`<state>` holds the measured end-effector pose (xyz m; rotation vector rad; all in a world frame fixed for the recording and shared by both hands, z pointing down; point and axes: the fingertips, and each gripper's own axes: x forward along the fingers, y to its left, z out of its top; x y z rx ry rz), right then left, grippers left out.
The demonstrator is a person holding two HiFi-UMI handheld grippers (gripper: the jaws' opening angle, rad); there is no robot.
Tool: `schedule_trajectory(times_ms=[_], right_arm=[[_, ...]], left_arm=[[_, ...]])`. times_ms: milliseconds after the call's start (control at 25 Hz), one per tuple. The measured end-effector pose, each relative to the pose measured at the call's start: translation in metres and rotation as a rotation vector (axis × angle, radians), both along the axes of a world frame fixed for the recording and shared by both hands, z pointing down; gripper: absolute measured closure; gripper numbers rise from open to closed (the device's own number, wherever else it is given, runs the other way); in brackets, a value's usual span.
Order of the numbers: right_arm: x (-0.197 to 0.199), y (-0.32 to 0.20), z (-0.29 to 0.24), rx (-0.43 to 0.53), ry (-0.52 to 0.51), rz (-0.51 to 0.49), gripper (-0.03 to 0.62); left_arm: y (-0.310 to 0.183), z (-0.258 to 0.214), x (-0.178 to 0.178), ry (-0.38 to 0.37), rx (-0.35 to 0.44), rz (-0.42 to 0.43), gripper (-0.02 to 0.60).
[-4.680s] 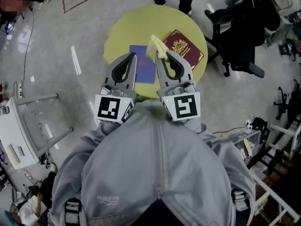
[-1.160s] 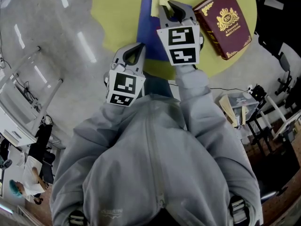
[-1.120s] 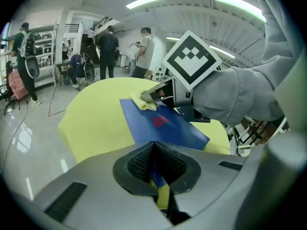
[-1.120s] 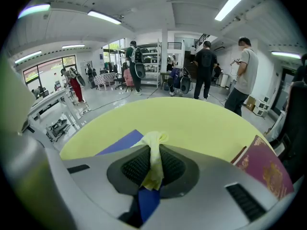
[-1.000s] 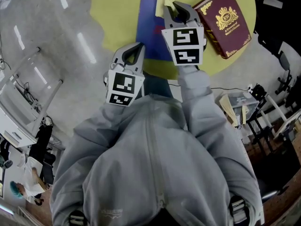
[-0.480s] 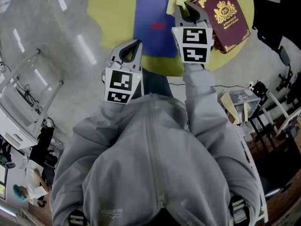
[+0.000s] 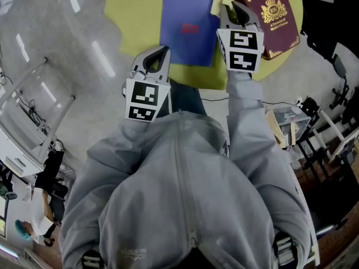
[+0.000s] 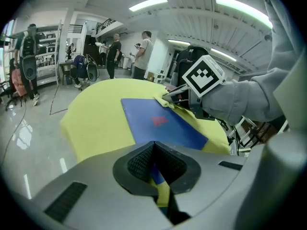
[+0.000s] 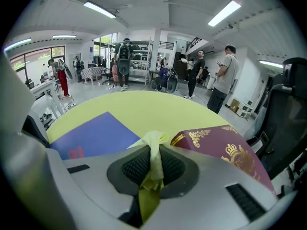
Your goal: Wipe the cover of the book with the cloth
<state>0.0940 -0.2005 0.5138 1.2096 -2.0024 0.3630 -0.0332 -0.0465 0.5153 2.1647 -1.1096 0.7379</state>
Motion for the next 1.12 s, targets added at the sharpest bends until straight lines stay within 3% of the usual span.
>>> schedule_trajectory(times_ms=[360,520,800,1120], right_arm=[[0.007,0.003,-0.004,-0.004,0.016,0.017,0.539],[0.002,0.007,-0.027,0.039,-0.030,0.016,0.539],[-0.064,0.031,-0.080,0.074,-0.193,-0.119,0.539],[-0.121,0.064,-0.067,-0.049,-0.287,-0.240,0.539]], left_arm=[[0.010,0.001,0.005,0.013,-0.015,0.006,0.563],[0.012,0.002,0.007,0.016,-0.013,0.008,0.563],[0.013,0.001,0.008,0.016,-0.006,0.017,0.563],[0.020,0.000,0.005,0.025,-0.017,0.012,0.563]])
